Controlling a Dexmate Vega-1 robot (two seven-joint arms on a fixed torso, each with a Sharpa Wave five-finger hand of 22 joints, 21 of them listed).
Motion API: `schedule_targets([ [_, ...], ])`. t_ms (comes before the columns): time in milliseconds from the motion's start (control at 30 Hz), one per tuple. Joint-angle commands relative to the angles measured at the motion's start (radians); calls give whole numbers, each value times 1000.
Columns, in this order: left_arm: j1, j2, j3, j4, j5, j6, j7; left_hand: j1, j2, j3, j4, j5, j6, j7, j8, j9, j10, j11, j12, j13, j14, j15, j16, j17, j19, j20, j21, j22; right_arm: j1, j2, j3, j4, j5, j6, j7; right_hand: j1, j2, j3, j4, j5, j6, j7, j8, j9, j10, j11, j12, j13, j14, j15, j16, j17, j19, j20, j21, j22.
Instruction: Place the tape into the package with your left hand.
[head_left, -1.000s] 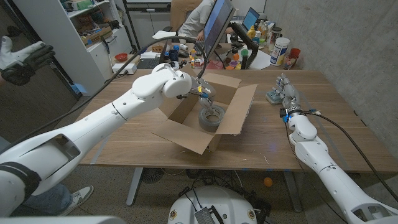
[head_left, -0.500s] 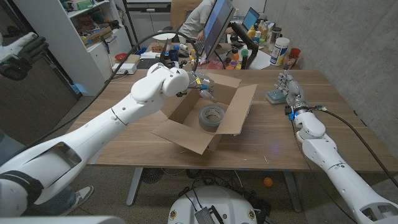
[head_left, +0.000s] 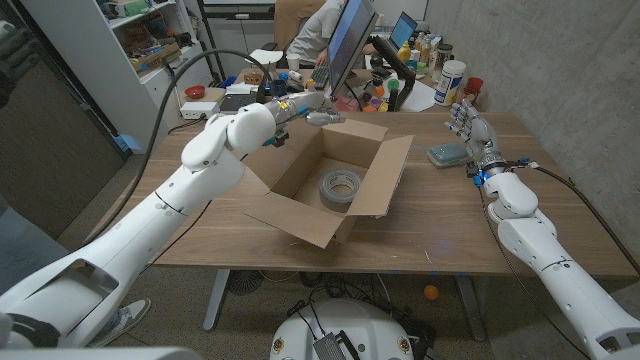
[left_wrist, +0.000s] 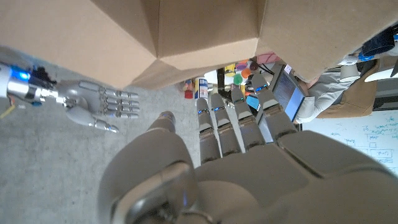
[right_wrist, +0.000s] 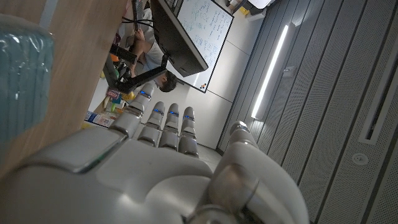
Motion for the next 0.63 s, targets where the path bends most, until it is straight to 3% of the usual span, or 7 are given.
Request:
schedule_targets([
  [33, 80, -13, -238, 229, -584, -394, 230, -26, -5, 8, -7, 1, -48, 8, 0, 1, -55, 16, 1, -12, -74, 6, -1, -5, -94, 14, -32, 4, -42, -2, -28, -151, -137, 4, -164, -8, -3, 4, -2, 4, 4, 0, 0, 3, 7, 4, 1, 3, 4, 6, -1, 3, 0, 3, 6, 3],
  [133, 92, -31, -255, 290, -724, -516, 230, -43, -8, 4, -7, -2, -80, 13, -3, 0, -83, 12, 1, -20, -106, 6, 0, -9, -134, 20, -41, 1, -53, -1, -42, -177, -151, -10, -194, -7, -4, 4, -3, 4, 4, -3, 0, 3, 7, 4, 1, 3, 3, 6, -1, 3, -1, 3, 5, 3],
  [233, 109, -22, -259, 308, -807, -582, 228, -55, -12, 1, -5, -5, -103, 11, -4, -1, -101, 11, 2, -26, -120, 9, 2, -12, -145, 21, -41, -1, -66, 0, -52, -191, -163, -13, -217, -8, -5, 4, -3, 4, 0, -18, -1, 3, 7, 3, 1, 3, 0, 6, -2, 3, -6, 3, 4, 3],
  [400, 144, 26, -257, 296, -807, -640, 272, -71, -16, -4, -4, -7, -124, 7, -2, -2, -136, 13, 0, -33, -146, 13, 2, -15, -175, 21, -46, -3, -77, 4, -65, -195, -171, -6, -245, -8, -6, 3, -4, 3, 3, -28, 0, 3, 3, -1, -1, 3, -8, 6, -5, 2, -14, 4, 2, 3],
  [433, 151, 32, -257, 296, -812, -651, 279, -74, -17, -5, -4, -7, -125, 5, 0, -3, -138, 14, 1, -35, -154, 15, 1, -16, -181, 21, -46, -3, -76, 3, -68, -193, -172, -3, -245, -8, -6, 4, -4, 3, 2, -37, -1, 3, 0, -11, -1, 3, -10, 8, -5, 2, -18, 6, 1, 3],
  [633, 181, 68, -257, 294, -843, -694, 298, -85, -22, -8, -4, -8, -135, 6, 1, -3, -158, 19, 1, -40, -173, 20, 2, -18, -202, 21, -49, -5, -55, 10, -91, -177, -185, 17, -257, -9, -6, 4, -4, 3, 3, -36, 0, 3, 2, -5, 0, 3, -11, 17, -5, 2, -19, 9, 2, 3],
])
